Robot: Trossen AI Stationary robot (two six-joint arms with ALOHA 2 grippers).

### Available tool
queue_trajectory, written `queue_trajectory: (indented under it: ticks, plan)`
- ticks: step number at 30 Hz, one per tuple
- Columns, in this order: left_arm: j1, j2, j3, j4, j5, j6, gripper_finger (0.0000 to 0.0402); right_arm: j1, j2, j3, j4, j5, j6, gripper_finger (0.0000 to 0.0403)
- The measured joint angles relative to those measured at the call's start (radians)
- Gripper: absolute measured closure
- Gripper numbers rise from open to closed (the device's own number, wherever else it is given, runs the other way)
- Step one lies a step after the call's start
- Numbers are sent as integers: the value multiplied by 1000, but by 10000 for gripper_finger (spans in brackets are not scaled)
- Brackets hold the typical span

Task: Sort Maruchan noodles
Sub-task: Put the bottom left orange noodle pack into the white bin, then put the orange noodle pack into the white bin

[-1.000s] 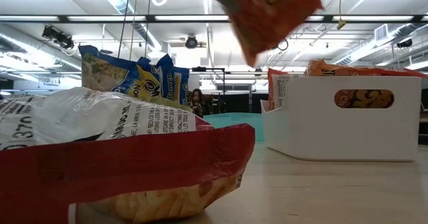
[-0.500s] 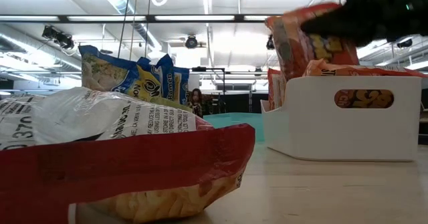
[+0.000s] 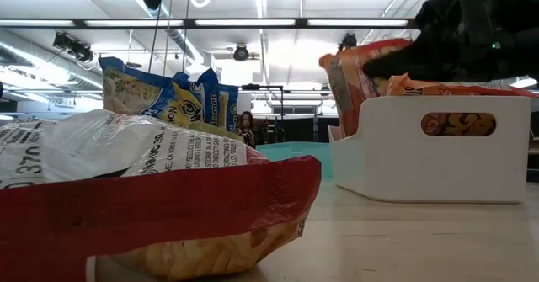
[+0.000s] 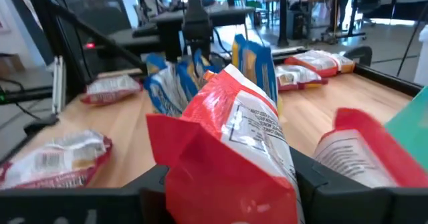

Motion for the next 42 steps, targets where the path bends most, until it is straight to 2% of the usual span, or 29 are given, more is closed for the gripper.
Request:
queue_trajectory:
  ticks: [5,9,12,18,21,25,29,32,35,39,42]
  plan:
    - [-2,-1,-50,-43,0,-51,184,22,-11,2,-30,1,-17,242]
    - [-2,0,-98,-27,1,-72,184,35,-116,23,-214,8,-22,217]
    - [-2,-1,-121,-25,1,-98,184,44,-228,81,-532,36,-14,196]
    - [43,-3,-122,-213,-30,-200,184,47,-399,304,-1294,56,56,160]
    - [90,-3,-122,-324,-44,-229,184,48,-432,440,-1565,53,56,147]
    - [205,-4,-122,-368,-119,-232,184,49,-434,620,-1822,54,53,142]
    - [382,11,-121,-363,-115,-158,184,81,-402,724,-1839,-5,57,142]
    - [519,33,-122,-366,-114,-84,184,139,-353,717,-1696,-77,57,142]
    - [636,72,-121,-335,-90,-27,184,203,-260,712,-1643,-104,101,142]
    - [728,134,-121,-280,-14,65,184,257,-119,712,-1637,-83,198,142]
    - [756,181,-122,-236,15,111,184,270,-41,711,-1652,-78,255,142]
